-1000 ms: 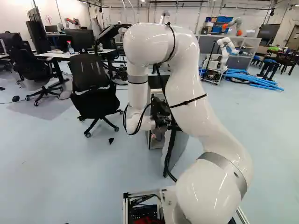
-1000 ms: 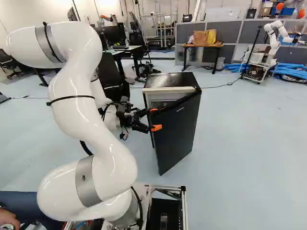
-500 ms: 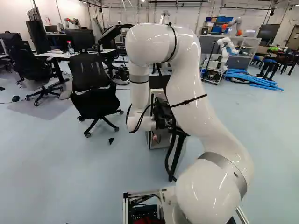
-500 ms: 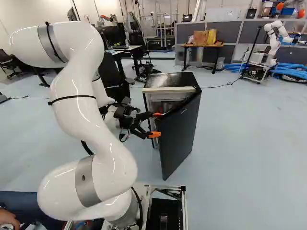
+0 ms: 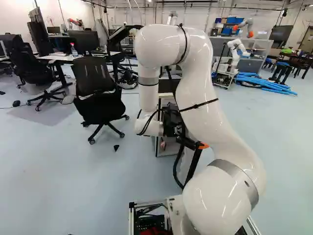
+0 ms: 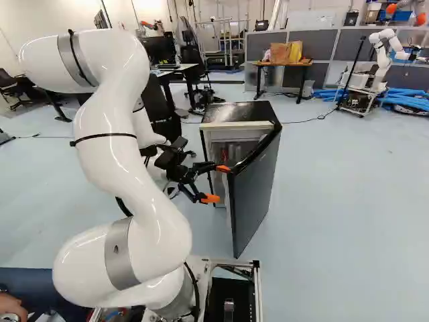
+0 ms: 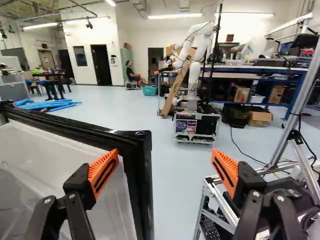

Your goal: Grab a drink from the fridge

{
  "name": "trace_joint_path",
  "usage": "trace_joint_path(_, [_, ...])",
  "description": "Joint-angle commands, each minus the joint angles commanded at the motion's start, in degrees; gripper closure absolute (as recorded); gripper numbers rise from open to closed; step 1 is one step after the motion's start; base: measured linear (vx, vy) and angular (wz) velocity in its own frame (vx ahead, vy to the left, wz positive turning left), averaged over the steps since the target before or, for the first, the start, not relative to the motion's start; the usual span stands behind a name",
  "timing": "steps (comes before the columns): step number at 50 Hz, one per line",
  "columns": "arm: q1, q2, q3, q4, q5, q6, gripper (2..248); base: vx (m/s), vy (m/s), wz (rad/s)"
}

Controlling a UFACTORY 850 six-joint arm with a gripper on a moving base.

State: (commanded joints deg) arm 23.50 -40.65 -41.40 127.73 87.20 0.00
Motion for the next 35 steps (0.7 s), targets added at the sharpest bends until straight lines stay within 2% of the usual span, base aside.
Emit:
trace_joint_path(14, [-2.9,0.5,-2.6,1.4,-0.9,0.0,3,0.000,0.000,0.000])
trace_joint_path(35, [-6.8,0.9,-6.6,2.1,-4.6,0.0,3,0.000,0.000,0.000])
